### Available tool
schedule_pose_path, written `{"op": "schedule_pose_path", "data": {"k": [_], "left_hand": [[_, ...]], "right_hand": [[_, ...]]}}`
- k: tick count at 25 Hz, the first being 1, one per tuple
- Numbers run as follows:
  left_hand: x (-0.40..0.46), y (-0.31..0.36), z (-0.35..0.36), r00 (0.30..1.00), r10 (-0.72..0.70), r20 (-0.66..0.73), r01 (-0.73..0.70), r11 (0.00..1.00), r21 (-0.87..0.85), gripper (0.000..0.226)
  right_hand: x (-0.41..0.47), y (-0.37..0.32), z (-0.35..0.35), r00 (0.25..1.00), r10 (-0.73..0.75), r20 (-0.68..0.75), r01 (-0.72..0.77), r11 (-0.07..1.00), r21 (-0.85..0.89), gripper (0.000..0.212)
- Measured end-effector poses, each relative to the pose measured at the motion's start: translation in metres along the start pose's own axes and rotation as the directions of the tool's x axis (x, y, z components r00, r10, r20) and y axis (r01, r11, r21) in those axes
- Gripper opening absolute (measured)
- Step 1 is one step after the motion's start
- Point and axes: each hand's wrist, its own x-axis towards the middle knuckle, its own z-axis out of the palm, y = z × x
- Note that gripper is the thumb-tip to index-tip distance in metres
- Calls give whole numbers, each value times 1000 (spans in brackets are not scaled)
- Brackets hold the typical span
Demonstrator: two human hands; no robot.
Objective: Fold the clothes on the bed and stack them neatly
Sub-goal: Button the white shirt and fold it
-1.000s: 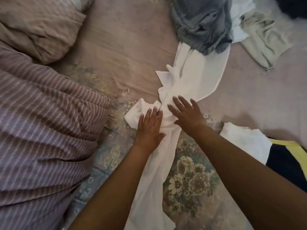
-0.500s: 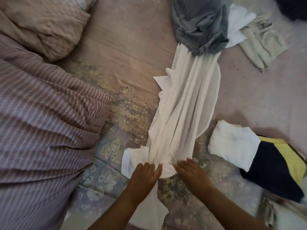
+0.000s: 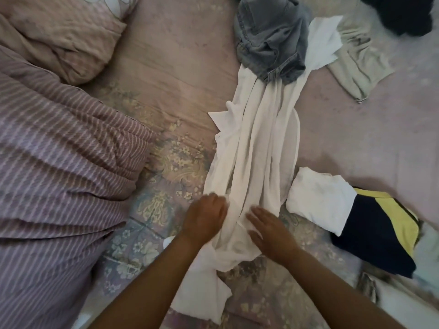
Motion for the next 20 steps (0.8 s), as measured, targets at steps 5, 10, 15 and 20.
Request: {"op": "schedule_pose_path", "data": {"k": [5,10,15,20], "left_hand": [[114,-7,16,943,-334,-2,334,942,-19,44],[185,-25,35,899,-437,14,436,894,-101,60],[224,-34,33,890,-439,122,456,851,-260,35],[167,-15,3,902,-403,-155,404,914,-25,26]], "right_hand": [[84,23,-20,983,178,-31,-177,983,48,55],[109,48,-8,959,190,211,-187,982,-35,64],[108,57,3,956,187,226,-195,981,14,67],[114,52,-34,948,177,264,-209,972,102,62]]}}
